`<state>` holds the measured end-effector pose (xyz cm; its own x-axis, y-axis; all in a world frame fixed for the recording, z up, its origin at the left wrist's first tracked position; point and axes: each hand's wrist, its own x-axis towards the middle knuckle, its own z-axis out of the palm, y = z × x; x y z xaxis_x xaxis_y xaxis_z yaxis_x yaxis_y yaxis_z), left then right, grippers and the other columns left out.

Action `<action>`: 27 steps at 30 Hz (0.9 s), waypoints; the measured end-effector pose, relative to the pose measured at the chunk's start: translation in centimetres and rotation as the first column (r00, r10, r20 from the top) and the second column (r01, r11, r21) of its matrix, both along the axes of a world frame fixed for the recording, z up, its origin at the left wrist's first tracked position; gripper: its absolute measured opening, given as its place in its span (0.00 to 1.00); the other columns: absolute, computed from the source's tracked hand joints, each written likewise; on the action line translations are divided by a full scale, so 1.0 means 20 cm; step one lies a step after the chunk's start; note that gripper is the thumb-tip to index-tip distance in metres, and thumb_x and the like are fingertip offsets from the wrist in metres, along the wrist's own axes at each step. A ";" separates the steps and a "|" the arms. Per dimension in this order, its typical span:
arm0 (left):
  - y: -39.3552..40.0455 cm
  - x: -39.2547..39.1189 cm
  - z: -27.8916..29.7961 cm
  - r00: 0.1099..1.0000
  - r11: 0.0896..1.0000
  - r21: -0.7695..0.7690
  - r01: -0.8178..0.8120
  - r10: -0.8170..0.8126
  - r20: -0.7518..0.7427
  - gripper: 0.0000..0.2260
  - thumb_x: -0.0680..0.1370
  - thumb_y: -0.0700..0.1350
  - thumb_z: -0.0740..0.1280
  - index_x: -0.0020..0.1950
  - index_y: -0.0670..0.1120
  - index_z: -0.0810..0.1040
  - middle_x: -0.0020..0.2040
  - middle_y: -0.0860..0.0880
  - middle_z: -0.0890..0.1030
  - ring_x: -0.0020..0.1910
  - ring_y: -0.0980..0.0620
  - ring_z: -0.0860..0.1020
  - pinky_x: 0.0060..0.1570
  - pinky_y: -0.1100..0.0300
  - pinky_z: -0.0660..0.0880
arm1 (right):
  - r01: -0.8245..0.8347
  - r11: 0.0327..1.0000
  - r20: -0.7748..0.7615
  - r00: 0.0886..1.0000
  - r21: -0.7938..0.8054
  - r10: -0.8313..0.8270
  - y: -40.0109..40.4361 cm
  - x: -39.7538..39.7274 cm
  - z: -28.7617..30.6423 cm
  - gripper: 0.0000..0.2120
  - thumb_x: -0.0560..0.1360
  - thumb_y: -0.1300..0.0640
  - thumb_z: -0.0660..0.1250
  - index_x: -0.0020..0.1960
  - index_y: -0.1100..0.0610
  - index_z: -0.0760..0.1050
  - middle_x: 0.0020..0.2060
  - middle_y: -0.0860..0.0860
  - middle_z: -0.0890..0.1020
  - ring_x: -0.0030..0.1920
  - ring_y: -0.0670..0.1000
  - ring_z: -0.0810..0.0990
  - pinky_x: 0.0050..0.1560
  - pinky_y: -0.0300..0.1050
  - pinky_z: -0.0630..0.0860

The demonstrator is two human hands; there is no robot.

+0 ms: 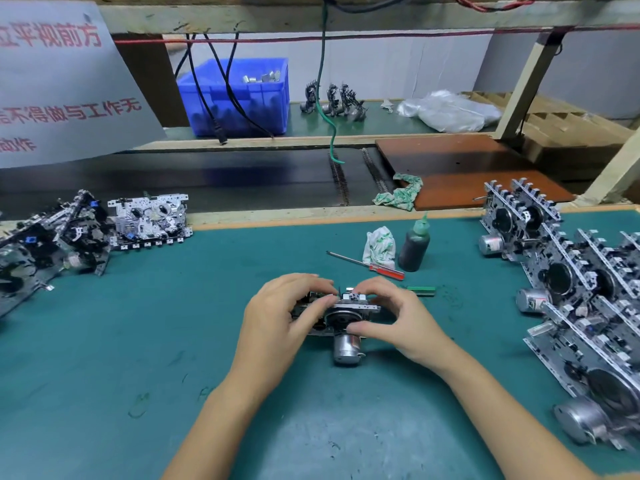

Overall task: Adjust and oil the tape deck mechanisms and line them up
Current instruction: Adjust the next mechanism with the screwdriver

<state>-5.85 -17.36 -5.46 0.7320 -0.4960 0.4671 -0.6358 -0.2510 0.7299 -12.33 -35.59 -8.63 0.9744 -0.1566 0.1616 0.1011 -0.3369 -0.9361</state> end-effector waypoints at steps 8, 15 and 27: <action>-0.01 0.00 -0.01 1.000 1.000 -0.011 -0.007 0.008 0.025 0.06 0.74 0.47 0.67 0.47 0.54 0.83 0.48 0.63 0.82 0.57 0.62 0.76 0.59 0.54 0.72 | -0.012 0.999 0.028 1.000 0.051 0.011 0.03 0.00 0.01 0.16 0.65 0.58 0.75 0.49 0.46 0.77 0.48 0.46 0.81 0.51 0.44 0.79 0.55 0.37 0.72; 0.00 0.01 -0.01 0.999 0.999 0.022 0.033 -0.033 0.020 0.08 0.74 0.47 0.66 0.47 0.52 0.85 0.48 0.64 0.82 0.62 0.63 0.74 0.61 0.55 0.71 | 0.038 0.997 0.054 0.998 0.067 -0.042 0.07 -0.01 0.02 0.15 0.65 0.61 0.76 0.48 0.47 0.77 0.45 0.47 0.82 0.47 0.48 0.80 0.51 0.36 0.73; -0.01 -0.01 0.00 0.999 1.000 0.000 0.015 -0.015 -0.034 0.07 0.75 0.48 0.65 0.44 0.59 0.81 0.47 0.67 0.81 0.64 0.63 0.72 0.64 0.52 0.69 | 0.031 0.997 0.053 0.998 0.070 -0.035 0.07 -0.01 0.02 0.14 0.67 0.63 0.76 0.48 0.49 0.78 0.46 0.48 0.81 0.49 0.47 0.79 0.54 0.37 0.72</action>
